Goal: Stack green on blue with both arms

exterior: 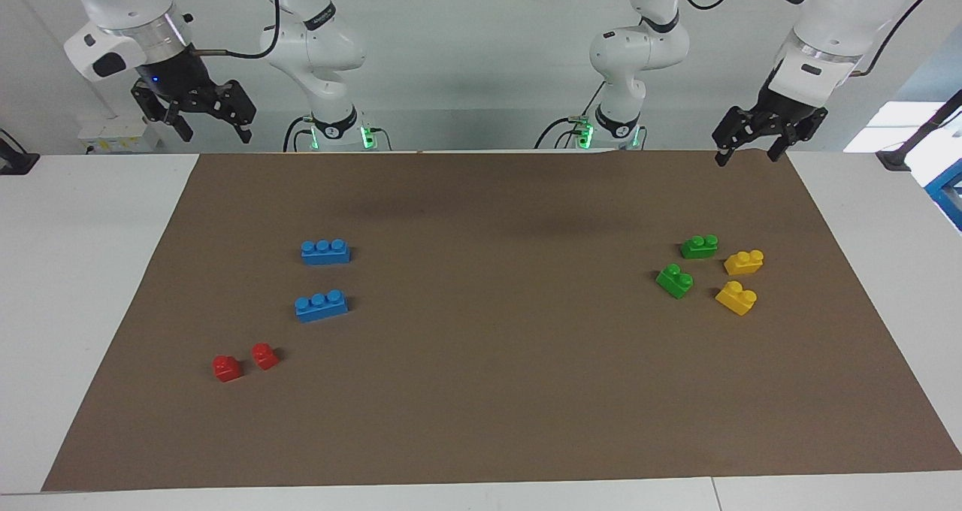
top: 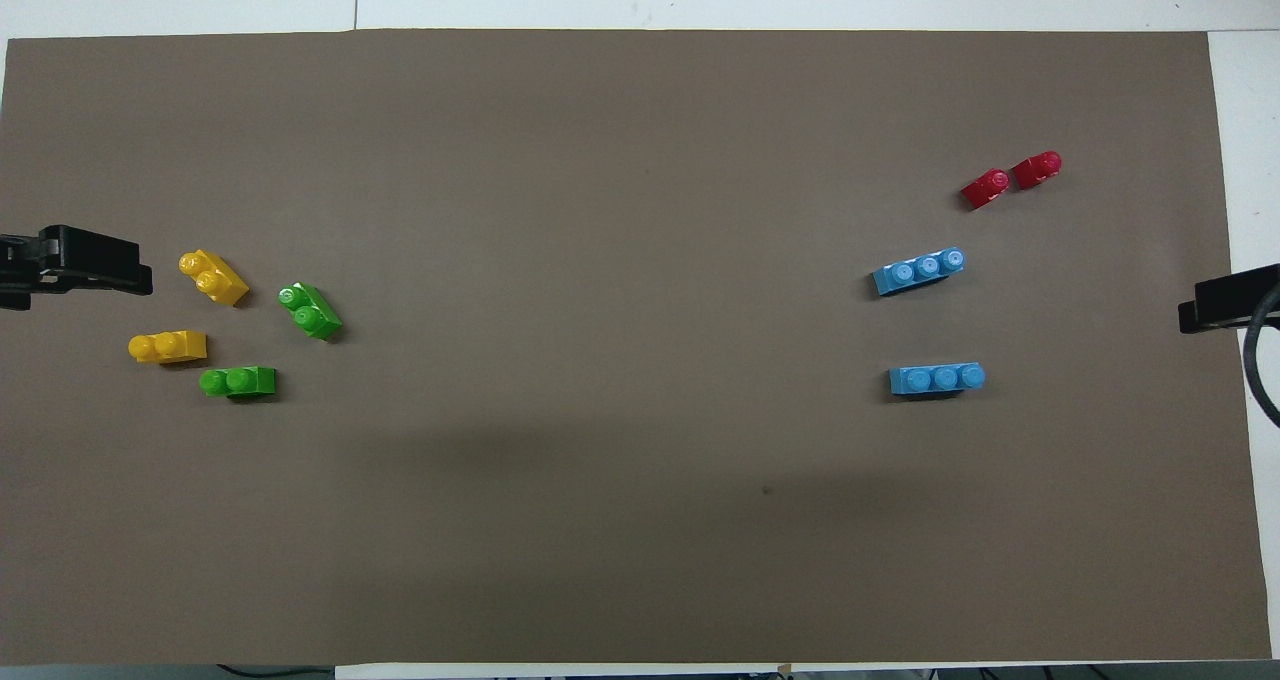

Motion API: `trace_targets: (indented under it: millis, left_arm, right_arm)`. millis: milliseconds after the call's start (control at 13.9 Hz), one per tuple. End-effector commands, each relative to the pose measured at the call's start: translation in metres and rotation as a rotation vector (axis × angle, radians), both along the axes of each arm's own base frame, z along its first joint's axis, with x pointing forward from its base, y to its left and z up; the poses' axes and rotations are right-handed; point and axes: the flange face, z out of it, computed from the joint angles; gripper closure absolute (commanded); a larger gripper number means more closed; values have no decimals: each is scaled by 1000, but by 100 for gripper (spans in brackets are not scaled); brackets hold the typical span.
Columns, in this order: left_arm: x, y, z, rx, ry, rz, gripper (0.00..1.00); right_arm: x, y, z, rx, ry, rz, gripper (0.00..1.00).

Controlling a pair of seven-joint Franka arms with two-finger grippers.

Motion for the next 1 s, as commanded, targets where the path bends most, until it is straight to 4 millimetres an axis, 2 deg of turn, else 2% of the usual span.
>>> trace_targets:
  millis: [0, 215, 430, 646, 932]
  left_arm:
    - [-12, 3, -6, 11, 3, 9, 0]
    - [-24, 4, -20, 17, 19, 116, 0]
    - [-40, 4, -53, 23, -13, 261, 0]
    - [-43, 6, -91, 25, -1, 295, 0]
    - [-28, 10, -138, 3, -51, 429, 0]
  right_arm:
    - [-8, -3, -1, 4, -2, 9, 0]
    - [-9, -4, -5, 3, 0, 8, 0]
    - [1, -6, -10, -2, -64, -88, 0]
    - [12, -1, -40, -7, -48, -363, 0]
    - [48, 9, -99, 80, 9, -772, 1]
